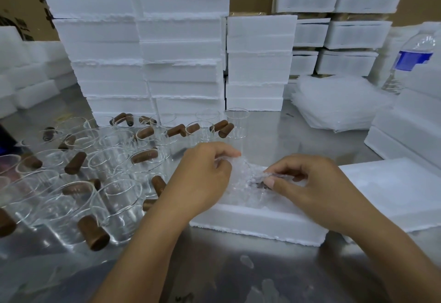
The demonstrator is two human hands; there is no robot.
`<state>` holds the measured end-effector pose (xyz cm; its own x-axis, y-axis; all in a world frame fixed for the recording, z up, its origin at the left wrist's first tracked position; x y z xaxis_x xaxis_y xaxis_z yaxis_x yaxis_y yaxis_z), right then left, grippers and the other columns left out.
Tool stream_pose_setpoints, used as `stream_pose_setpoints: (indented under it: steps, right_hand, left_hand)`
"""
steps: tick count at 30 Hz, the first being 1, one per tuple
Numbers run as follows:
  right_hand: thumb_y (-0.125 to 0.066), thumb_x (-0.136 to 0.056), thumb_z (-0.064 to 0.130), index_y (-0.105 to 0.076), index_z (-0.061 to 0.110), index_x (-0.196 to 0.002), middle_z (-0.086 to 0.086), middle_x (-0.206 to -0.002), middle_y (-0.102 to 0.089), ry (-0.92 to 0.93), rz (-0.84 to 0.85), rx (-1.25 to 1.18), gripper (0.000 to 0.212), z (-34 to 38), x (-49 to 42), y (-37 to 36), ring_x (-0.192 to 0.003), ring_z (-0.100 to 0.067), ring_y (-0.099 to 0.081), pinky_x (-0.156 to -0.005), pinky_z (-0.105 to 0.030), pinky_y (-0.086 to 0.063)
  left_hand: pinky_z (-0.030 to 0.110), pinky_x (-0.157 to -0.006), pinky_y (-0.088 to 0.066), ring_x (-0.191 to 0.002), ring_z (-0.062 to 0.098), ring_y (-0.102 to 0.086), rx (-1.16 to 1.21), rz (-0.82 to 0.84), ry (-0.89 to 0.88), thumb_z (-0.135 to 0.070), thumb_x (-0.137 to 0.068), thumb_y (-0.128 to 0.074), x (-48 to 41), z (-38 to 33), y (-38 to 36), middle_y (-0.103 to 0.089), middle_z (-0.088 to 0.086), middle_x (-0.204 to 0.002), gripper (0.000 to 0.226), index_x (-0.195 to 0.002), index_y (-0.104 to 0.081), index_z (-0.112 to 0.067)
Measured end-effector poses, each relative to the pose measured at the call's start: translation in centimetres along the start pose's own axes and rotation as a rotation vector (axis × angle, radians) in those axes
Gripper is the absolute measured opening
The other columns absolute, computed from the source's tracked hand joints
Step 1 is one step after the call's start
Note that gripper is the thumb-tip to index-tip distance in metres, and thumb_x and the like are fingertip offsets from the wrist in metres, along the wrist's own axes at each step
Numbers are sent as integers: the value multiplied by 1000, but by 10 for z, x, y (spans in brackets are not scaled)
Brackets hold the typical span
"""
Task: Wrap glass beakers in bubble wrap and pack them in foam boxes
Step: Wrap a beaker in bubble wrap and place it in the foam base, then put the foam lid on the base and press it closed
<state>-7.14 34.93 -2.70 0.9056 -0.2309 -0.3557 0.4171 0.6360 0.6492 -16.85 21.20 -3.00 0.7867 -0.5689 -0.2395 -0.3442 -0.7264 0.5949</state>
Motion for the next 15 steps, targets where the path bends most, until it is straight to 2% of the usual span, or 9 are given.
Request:
stream_pose_setpoints:
  steps: [2, 4, 6, 8, 11, 13, 15]
  right_hand:
    - [-73, -76, 34, -67, 41, -76, 21, -80, -68, 32, -2, 28, 9, 3, 1, 1, -80, 5, -60, -70, -8, -42]
    - [-69, -75, 42, -60, 48, -88, 23, -89, -64, 78, 26, 100, 17, 12, 4, 0, -90, 8, -55, -75, -4, -39]
    - [-64, -73, 52, -56, 49, -101, 25, -97, -60, 117, 0, 116, 29, 20, 8, 6, -98, 10, -51, -81, -2, -35]
    - [-60, -71, 55, -58, 43, -107, 25, -100, -61, 148, -103, 60, 38, 27, 17, 27, -99, 11, -52, -84, 1, -31]
    - [-65, -79, 56, -60, 46, -102, 28, -100, -63, 205, -248, 150, 26, 31, 43, 70, -99, 15, -52, -83, 2, -31]
    - [-55, -74, 62, -60, 52, -98, 37, -105, -57, 171, -222, 276, 26, 6, 61, 88, -101, 20, -49, -85, -5, -37]
    - [-52, -62, 81, -58, 67, -88, 49, -100, -51, 47, -45, 373, 30, -45, 78, 96, -101, 25, -43, -98, -20, -38]
  left_hand:
    - [0, -61, -38, -73, -27, -48, 45, 34, 41, -23, -95, -50, -2, -2, 2, -60, -27, -100, 22, -95, -68, -35]
    - [10, -67, -36, -84, -18, -53, 150, 23, 76, -34, -93, -50, -6, -7, 6, -65, -24, -95, 20, -94, -70, -33]
    - [18, -70, -39, -88, -3, -61, 281, -21, 72, -33, -94, -48, -8, -15, 11, -69, -16, -92, 20, -92, -68, -32]
    - [19, -70, -41, -86, 3, -64, 359, -70, 51, -27, -96, -45, -6, -21, 17, -70, -12, -91, 22, -89, -66, -32]
    - [17, -75, -44, -91, 4, -64, 396, -96, -8, -23, -100, -39, 2, -23, 27, -70, -7, -96, 29, -90, -66, -29]
    - [15, -78, -44, -88, -2, -63, 368, -87, -42, -19, -101, -39, 7, -24, 32, -68, -9, -95, 31, -86, -65, -28]
    - [9, -73, -41, -81, -10, -60, 286, -57, -58, -16, -99, -41, 10, -25, 32, -65, -14, -91, 31, -81, -63, -28]
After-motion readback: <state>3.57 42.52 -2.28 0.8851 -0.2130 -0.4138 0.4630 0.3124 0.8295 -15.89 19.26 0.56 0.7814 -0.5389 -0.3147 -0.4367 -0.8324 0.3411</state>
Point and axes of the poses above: each hand's wrist, its own x-axis away from the middle knuckle, its own y-axis out of the back of the hand, z = x × y, the point moved 8 cm from there along -x, towards the middle knuckle
